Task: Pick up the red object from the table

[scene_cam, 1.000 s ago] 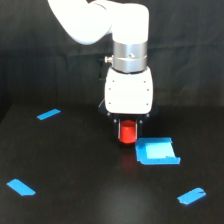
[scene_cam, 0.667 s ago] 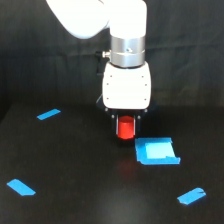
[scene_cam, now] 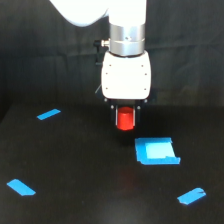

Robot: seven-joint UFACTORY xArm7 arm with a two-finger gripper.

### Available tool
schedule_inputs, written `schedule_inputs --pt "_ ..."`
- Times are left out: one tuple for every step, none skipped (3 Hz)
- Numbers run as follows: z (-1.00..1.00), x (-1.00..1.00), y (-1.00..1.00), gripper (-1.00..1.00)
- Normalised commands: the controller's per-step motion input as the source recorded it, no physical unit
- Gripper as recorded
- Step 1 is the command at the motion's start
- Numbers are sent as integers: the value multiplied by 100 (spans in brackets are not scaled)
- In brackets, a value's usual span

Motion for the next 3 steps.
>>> schedule_inputs --pt "90 -9 -16 -94" --pt "85 -9 -8 -100" --pt "82 -6 5 -100"
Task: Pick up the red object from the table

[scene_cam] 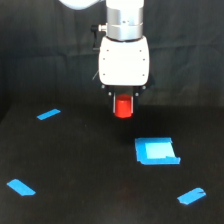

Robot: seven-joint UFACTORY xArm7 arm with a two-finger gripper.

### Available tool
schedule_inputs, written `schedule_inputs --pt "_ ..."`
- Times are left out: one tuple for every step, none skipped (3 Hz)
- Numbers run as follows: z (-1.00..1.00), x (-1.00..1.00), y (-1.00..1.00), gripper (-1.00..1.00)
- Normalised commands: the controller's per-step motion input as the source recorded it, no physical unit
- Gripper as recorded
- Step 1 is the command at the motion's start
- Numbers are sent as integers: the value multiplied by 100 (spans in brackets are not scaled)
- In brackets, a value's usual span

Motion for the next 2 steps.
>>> schedule_inputs --pt "30 -8 6 -98" --pt "18 -5 2 -100"
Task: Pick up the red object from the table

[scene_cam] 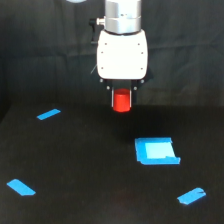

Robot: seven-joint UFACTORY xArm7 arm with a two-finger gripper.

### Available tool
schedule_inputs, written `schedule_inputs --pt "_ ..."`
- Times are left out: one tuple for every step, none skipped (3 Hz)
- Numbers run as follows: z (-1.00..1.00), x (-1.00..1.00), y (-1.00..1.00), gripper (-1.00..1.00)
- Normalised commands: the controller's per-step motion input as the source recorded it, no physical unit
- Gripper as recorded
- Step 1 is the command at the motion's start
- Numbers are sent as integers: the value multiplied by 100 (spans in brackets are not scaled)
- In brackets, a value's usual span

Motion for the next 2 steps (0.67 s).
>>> schedule_inputs --pt "14 1 8 -100" --pt "17 -3 6 -100"
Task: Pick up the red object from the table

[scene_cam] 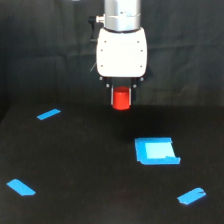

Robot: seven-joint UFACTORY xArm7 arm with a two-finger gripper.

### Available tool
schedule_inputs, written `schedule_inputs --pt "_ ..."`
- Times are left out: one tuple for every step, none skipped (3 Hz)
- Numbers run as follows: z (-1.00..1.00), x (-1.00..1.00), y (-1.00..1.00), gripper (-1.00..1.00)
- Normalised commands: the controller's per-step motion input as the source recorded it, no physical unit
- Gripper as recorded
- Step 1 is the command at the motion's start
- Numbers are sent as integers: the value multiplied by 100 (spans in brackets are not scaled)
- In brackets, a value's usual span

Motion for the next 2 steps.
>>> schedule_inputs --pt "17 -4 12 -100" --pt "15 1 11 -94"
